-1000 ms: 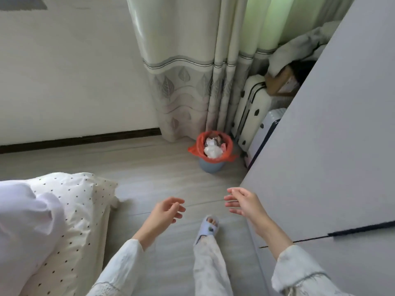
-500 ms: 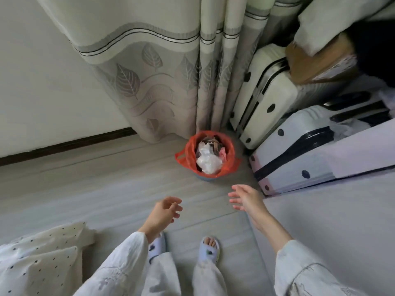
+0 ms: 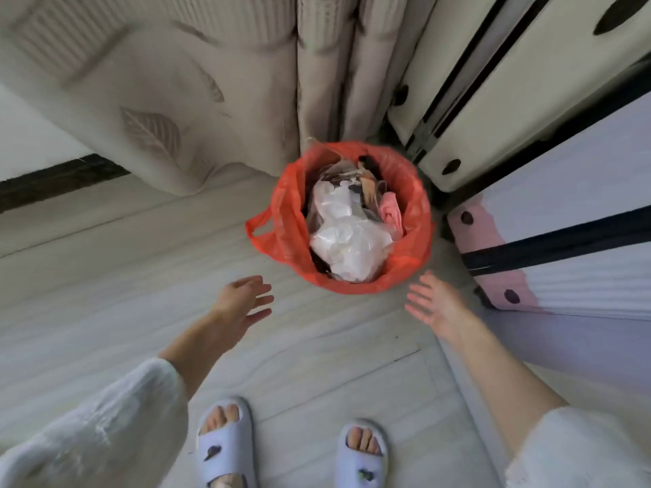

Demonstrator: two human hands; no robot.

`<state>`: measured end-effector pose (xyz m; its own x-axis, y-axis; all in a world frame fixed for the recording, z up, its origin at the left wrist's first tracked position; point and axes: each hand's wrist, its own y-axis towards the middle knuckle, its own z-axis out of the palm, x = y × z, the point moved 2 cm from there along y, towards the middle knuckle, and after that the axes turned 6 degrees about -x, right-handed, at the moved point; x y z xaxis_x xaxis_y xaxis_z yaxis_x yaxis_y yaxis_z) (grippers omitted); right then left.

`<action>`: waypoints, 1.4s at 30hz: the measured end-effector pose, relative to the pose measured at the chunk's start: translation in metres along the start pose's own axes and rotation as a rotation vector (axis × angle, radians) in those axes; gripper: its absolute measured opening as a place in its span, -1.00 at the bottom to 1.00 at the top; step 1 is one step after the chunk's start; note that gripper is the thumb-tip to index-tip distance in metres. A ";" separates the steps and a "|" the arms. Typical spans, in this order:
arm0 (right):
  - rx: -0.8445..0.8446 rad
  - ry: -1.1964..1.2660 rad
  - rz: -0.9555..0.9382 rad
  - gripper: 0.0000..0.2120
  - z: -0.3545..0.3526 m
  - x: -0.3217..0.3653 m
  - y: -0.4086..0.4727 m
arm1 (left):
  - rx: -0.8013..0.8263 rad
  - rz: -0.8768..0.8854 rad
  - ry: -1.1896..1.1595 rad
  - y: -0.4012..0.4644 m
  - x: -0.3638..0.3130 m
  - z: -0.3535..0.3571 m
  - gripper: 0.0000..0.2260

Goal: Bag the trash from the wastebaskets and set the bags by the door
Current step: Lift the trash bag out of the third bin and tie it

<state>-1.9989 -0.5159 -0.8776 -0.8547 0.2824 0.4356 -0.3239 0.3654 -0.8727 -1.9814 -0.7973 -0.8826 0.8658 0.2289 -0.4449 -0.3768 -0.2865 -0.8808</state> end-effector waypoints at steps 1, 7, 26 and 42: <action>-0.015 0.018 0.008 -0.58 0.004 0.000 0.012 | -0.004 -0.033 -0.068 0.016 0.000 0.006 -0.68; -0.032 0.311 0.054 -0.76 0.017 0.014 0.068 | 0.068 -0.159 -0.399 0.078 -0.005 0.032 -0.67; -0.082 0.498 -0.101 -0.83 -0.018 0.072 -0.007 | 0.018 0.147 -0.148 -0.009 -0.073 0.014 -0.80; -0.013 0.161 -0.123 -0.88 -0.004 0.145 -0.084 | 0.164 0.190 -0.107 -0.078 -0.165 0.022 -0.77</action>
<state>-2.0940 -0.5026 -0.7403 -0.7325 0.3728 0.5695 -0.4159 0.4172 -0.8081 -2.1027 -0.7921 -0.7444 0.7380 0.2851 -0.6116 -0.5851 -0.1812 -0.7904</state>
